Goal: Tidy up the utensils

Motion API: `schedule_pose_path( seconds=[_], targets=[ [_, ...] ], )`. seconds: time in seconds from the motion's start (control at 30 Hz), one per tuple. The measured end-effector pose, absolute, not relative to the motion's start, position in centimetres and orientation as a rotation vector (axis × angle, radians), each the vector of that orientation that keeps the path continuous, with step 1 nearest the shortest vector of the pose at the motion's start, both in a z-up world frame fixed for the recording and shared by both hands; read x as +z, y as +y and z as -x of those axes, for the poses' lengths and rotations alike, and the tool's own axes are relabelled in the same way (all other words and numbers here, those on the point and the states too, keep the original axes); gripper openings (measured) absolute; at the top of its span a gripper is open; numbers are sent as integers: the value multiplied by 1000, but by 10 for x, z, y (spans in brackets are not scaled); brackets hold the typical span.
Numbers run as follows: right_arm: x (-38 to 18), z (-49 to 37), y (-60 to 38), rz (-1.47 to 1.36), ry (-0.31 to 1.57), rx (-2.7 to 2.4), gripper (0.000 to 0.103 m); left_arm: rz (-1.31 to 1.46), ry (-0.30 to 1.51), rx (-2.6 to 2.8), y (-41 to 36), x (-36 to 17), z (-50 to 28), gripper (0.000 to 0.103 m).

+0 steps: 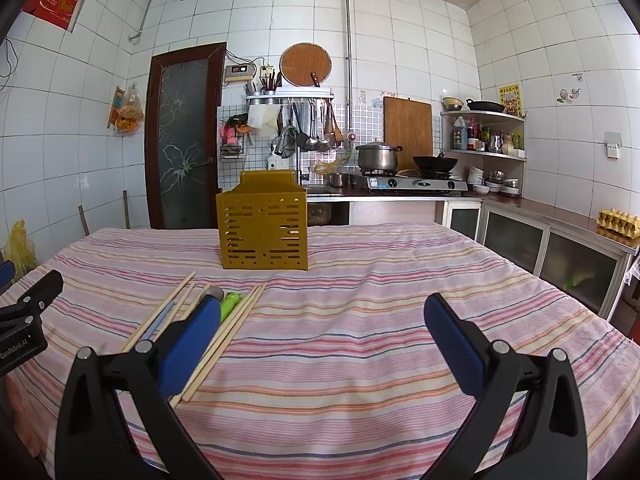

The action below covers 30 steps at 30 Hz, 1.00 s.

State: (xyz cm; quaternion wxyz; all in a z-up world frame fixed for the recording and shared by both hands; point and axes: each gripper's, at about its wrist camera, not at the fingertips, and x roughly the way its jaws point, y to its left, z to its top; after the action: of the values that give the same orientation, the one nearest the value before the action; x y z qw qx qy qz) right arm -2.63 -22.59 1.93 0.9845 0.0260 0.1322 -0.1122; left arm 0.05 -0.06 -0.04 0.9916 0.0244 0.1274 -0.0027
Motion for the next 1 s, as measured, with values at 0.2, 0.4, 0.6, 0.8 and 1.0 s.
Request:
schedule_pose_path(
  seconds=[0.2,0.4,0.6,0.8,1.0],
  targets=[
    [22,28,-229,-54,260,-228,99,-48,256,-5,0,-1,-2,98],
    [22,28,-229,-53,260,-228,99,-49,254,-5,-2,2,0,98],
    [23,29,-230,-53,259,-230,99,-48,253,-5,-2,0,1,98],
    [22,30,-229,-53,258,-229,99,-46,255,-6,-2,0,1,98],
    [23,31,-232,-54,253,-236,99,-50,253,-5,-1,-1,1,98]
  ],
)
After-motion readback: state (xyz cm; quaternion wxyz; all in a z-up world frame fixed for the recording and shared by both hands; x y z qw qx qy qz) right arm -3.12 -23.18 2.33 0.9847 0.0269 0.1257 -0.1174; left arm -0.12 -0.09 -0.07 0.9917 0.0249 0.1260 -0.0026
